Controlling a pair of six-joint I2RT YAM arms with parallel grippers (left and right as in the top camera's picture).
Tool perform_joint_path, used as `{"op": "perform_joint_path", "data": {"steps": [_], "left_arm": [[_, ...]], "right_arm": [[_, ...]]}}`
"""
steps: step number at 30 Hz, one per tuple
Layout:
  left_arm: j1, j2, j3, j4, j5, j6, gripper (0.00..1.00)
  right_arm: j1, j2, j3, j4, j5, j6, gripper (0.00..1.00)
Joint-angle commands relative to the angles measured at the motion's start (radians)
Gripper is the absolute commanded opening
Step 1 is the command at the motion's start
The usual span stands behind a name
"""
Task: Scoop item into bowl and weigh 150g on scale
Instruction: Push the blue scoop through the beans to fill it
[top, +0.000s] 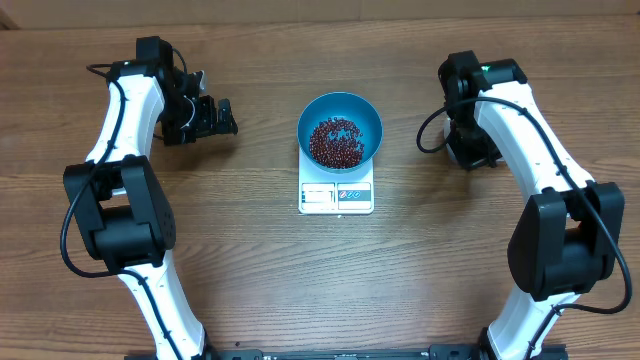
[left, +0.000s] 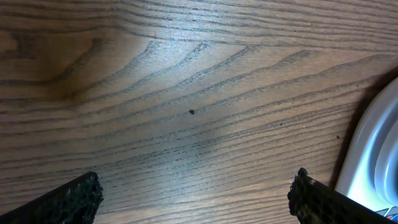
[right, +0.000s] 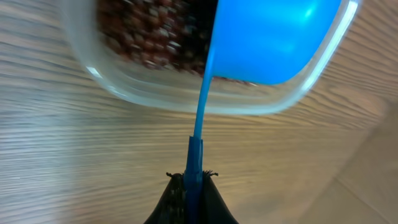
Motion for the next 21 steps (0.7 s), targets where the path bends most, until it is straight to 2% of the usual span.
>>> {"op": "perform_joint_path", "data": {"steps": [1, 8, 13, 21], "left_arm": [[-0.007, 0.008, 0.008, 0.001, -0.002, 0.015, 1.00], [-0.007, 0.008, 0.008, 0.001, -0.002, 0.016, 1.00], [-0.007, 0.008, 0.008, 0.001, -0.002, 0.016, 1.00], [-0.007, 0.008, 0.008, 0.001, -0.002, 0.015, 1.00]], "right_arm": [[-0.007, 0.021, -0.003, 0.018, -0.169, -0.012, 0.04], [-0.064, 0.021, -0.003, 0.048, -0.389, 0.000, 0.04], [-0.161, 0.020, 0.002, 0.086, -0.649, -0.001, 0.04], [-0.227, 0.020, 0.002, 0.130, -0.834, -0.004, 0.04]]}}
